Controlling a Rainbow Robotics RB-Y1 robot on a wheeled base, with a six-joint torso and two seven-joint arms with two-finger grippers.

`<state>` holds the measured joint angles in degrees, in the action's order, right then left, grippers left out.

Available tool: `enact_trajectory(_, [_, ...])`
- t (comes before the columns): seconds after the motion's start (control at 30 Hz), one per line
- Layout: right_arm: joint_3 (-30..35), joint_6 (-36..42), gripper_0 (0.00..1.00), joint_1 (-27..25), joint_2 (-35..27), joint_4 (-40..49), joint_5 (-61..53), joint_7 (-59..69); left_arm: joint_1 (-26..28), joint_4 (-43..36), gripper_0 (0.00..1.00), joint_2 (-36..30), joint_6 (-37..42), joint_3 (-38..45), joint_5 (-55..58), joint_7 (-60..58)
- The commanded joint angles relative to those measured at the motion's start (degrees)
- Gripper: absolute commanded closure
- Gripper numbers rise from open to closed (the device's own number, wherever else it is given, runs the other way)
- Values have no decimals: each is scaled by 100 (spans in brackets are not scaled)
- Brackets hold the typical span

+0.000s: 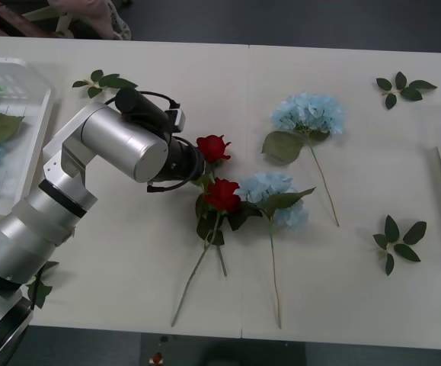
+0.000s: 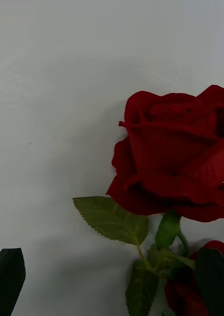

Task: Put the red flowers into the right box and the blue flowers into the left box

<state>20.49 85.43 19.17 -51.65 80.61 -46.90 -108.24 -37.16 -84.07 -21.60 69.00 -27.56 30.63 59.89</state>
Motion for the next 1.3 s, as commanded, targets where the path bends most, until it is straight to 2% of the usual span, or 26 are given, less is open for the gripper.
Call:
enact_trajectory(0.03, [60, 361, 8, 227, -99, 587, -276, 75, -204, -57, 0, 42, -97, -197, -39, -320])
enact_trajectory(0.23, [122, 906, 8, 676, 191, 675, -988, 233, -547, 330, 0, 253, -194, -531, -162, -1120])
enact_trajectory(0.53, [-89, 1266, 8, 1300, 999, 675, -935, 453, -758, 1112, 0, 420, -1029, -794, -92, -1269])
enact_trajectory(0.7, [-599, 1038, 8, 1572, 1570, 675, -425, 980, -872, 1296, 0, 420, -1055, -882, -92, -1252])
enact_trajectory(0.93, [-1153, 677, 9, 1695, 2300, 675, 691, 1622, -1057, 1595, 0, 411, -1204, -1234, -75, -1296])
enact_trajectory(1.1, [-1601, 431, 8, 1695, 2458, 657, 1122, 2017, -1057, 1630, 0, 411, -1284, -1234, -57, -1269])
enact_trajectory(1.17, [-2032, 132, 8, 1704, 2528, 552, 1350, 2325, -1075, 1630, 0, 420, -1292, -1252, -57, -1234])
enact_trajectory(1.3, [-2418, -377, 8, 1704, 2608, 271, 1438, 2536, -1083, 1630, 0, 420, -1292, -1304, -66, -1234])
